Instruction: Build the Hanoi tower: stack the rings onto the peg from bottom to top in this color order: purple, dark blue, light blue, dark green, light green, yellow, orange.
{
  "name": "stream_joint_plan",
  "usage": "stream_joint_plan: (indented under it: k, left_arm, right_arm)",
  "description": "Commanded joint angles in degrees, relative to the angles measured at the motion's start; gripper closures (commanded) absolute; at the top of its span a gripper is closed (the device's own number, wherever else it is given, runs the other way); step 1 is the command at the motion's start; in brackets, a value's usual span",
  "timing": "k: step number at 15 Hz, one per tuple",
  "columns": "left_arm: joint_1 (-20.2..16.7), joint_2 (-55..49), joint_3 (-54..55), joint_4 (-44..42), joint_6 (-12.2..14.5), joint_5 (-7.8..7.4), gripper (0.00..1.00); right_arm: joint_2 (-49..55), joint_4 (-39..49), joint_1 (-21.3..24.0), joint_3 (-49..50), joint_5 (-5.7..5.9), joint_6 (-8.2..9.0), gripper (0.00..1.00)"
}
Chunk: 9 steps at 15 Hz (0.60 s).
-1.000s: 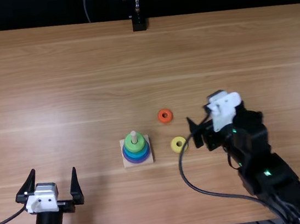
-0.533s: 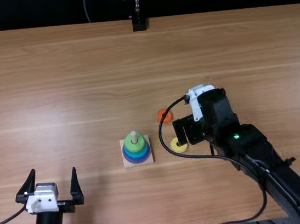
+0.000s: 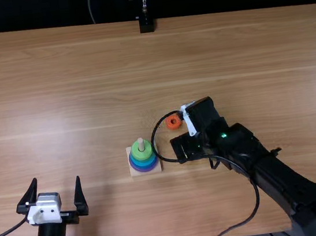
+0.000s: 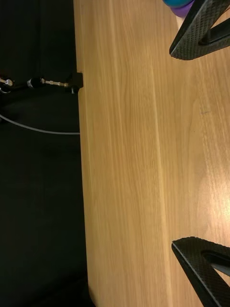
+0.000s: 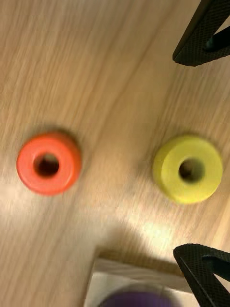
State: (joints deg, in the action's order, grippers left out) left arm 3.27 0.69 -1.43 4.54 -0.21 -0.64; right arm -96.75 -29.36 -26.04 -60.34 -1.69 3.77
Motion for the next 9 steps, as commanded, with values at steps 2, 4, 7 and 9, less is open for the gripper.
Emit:
stream_joint_plan:
  k: [2,4,7,9]
  left_arm:
    - [-0.1,-0.69,1.43,0.32,0.31,-0.3,0.0]
    - [-0.1,-0.69,1.43,0.21,0.31,-0.3,0.0]
    - [-0.1,-0.69,1.43,0.32,0.31,-0.3,0.0]
    - [-0.1,-0.69,1.43,0.32,0.31,-0.3,0.0]
  right_arm:
    - [-3.18,-0.23,-2.17,-1.1,0.11,0.87,0.0]
    - [-3.27,-0.23,-2.17,-1.01,0.43,1.08,0.0]
    - [-3.36,-0.44,-2.17,-0.92,0.64,1.08,0.0]
    - [-4.24,-0.54,-2.08,-0.92,0.64,1.08,0.0]
